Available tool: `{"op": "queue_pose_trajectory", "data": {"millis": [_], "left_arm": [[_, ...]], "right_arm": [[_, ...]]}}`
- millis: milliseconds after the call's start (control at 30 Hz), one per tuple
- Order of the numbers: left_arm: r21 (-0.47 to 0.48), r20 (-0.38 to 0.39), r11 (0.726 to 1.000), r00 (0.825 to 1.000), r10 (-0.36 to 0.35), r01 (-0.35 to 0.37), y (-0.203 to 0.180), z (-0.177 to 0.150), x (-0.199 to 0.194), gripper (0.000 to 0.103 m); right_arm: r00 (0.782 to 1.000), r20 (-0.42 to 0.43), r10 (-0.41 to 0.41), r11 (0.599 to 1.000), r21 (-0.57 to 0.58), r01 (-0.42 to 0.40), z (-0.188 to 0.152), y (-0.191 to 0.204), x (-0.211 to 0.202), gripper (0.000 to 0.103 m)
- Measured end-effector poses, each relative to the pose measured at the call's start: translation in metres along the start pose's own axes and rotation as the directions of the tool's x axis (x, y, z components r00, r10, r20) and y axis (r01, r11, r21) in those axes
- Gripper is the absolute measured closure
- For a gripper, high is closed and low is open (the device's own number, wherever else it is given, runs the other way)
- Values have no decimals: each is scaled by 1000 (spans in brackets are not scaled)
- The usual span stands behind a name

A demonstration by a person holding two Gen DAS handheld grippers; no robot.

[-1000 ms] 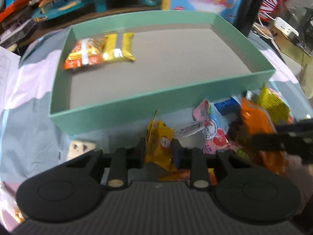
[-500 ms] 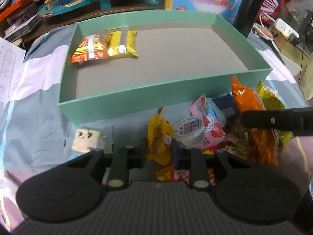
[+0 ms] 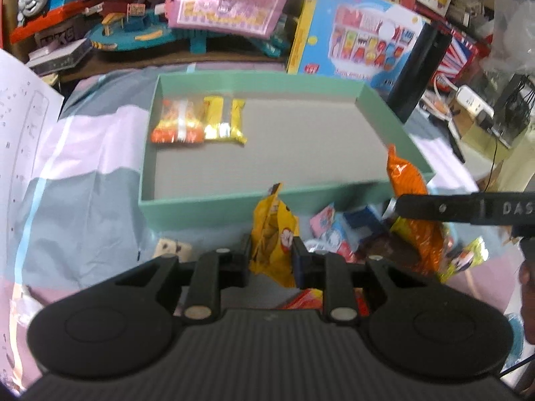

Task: Organize snacks
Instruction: 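Grasp the orange packet with the right tool while the left tool grasps the small yellow packet, then place the orange packet and small yellow packet into the green box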

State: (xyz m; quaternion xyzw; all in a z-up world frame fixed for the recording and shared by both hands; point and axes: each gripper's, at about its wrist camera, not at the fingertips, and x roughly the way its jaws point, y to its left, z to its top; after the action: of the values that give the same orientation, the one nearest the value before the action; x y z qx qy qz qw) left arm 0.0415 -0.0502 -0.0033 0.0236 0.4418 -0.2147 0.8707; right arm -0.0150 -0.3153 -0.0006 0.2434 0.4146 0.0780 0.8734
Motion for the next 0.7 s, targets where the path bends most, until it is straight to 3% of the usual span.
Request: {"op": "queue_pose_trajectory", "data": {"millis": [367, 700], "left_arm": [[35, 54, 999, 998, -24, 23, -25, 58, 21, 80], [24, -3, 999, 999, -47, 47, -36, 124, 100, 80]], "right_arm": [[998, 55, -32, 999, 27, 31, 37, -15, 3, 52], [990, 102, -102, 991, 94, 92, 112, -46, 40, 52]]}}
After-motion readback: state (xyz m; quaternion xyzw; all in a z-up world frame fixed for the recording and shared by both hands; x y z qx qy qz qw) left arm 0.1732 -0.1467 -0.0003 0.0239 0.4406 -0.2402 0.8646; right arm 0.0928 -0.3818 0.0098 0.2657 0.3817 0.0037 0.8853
